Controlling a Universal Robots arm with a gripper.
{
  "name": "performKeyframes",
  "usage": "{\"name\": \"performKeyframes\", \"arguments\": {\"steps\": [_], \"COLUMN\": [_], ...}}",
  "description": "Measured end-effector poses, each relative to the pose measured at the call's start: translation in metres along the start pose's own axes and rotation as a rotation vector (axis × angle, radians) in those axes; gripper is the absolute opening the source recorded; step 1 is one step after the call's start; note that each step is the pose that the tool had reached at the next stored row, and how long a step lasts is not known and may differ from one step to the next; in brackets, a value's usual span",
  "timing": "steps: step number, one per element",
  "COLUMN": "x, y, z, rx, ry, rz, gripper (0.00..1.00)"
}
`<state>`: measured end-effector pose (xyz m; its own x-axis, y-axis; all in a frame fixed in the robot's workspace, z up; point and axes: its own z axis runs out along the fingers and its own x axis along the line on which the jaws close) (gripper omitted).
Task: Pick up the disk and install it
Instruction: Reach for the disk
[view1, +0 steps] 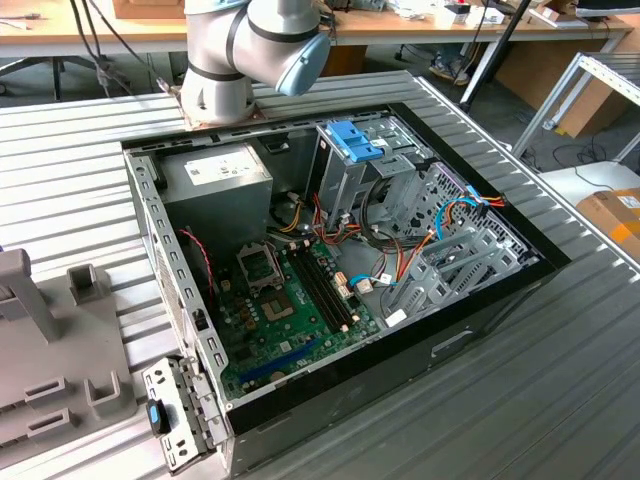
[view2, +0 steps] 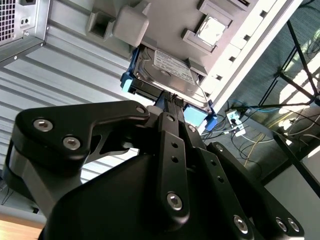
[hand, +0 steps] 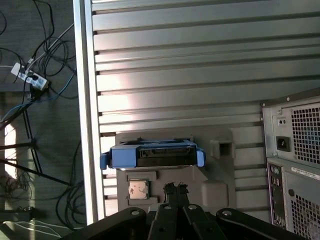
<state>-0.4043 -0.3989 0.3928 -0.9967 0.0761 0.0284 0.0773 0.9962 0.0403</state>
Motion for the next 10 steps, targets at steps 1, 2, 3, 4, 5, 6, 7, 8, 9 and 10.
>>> {"name": "performKeyframes", "arguments": {"steps": [1, 2, 3, 4, 5, 6, 7, 8, 9, 10], "x": [0.0000, 0.0001, 0.0007, 0.0022, 0.0041, 0.0062, 0.0083, 0.0102, 0.0124, 0.0151], "y": [0.0000, 0.0000, 0.0000, -0.0001, -0.0003, -0.0005, -0.0007, -0.0008, -0.0010, -0.0012], "z": [0.0000, 0.0000, 0.0000, 0.0001, 0.0002, 0.0001, 0.0002, 0.0003, 0.0003, 0.0005], "rx": [0.0000, 0.0000, 0.0000, 0.0000, -0.0001, 0.0001, 0.0000, -0.0001, 0.0000, -0.0001], "ry": [0.0000, 0.0000, -0.0001, 0.0000, -0.0001, 0.0001, 0.0000, -0.0001, 0.0000, -0.0001], "rz": [0.000, 0.000, 0.000, 0.000, 0.000, 0.000, 0.000, 0.000, 0.000, 0.000], "gripper": [0.11, 0.11, 0.11, 0.11, 0.11, 0.11, 0.11, 0.11, 0.11, 0.11]}}
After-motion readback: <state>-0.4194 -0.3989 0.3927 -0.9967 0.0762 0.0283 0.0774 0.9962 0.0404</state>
